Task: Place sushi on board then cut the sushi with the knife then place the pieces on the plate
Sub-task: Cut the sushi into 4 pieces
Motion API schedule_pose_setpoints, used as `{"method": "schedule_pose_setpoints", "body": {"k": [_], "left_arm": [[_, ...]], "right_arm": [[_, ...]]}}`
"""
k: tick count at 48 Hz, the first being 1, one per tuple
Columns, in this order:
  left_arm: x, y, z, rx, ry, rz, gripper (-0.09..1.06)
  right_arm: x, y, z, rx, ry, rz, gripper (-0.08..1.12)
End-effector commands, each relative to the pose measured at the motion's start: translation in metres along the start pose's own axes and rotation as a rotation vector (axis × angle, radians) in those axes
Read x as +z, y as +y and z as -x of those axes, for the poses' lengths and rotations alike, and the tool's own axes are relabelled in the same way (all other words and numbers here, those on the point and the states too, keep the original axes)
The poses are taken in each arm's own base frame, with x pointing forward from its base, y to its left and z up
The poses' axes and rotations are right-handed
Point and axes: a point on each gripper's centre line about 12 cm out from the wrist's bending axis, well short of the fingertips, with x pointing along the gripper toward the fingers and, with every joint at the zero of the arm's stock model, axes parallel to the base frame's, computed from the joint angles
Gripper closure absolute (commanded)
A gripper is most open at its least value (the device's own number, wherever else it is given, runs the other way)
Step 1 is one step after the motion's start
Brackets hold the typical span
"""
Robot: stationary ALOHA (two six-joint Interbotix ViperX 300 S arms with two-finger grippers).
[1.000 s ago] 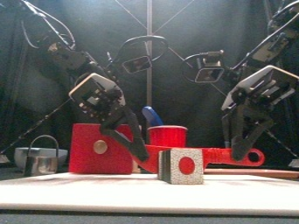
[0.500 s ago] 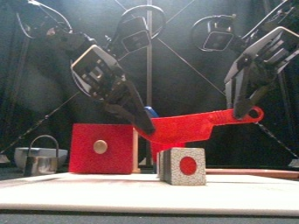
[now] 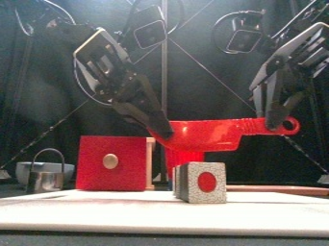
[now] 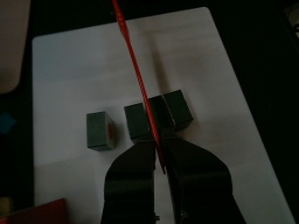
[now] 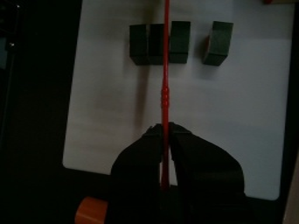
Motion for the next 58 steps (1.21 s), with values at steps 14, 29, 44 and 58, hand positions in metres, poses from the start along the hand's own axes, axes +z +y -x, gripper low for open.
{"method": "schedule_pose_setpoints", "body": {"k": [14, 29, 44, 58], "left_arm": [[0.013, -0.003, 0.003, -0.006, -0.041, 0.007, 0.56], [0.013, -0.003, 0.005, -0.005, -0.04, -0.008, 0.56], [0.01, -0.003, 0.005, -0.005, -0.034, -0.023, 0.56], [0.013, 0.002, 0.012, 0.005, -0.044, -0.048, 0.56]], "right_arm": [[0.019, -0.004, -0.005, -0.022, -0.08, 0.0, 0.61], [0.025, -0.006, -0.005, -0.033, -0.093, 0.024, 0.61], [0.024, -0.008, -0.011, -0.039, -0.076, 0.037, 0.61], [0.029, -0.011, -0.011, -0.047, -0.094, 0.033, 0.61]]}}
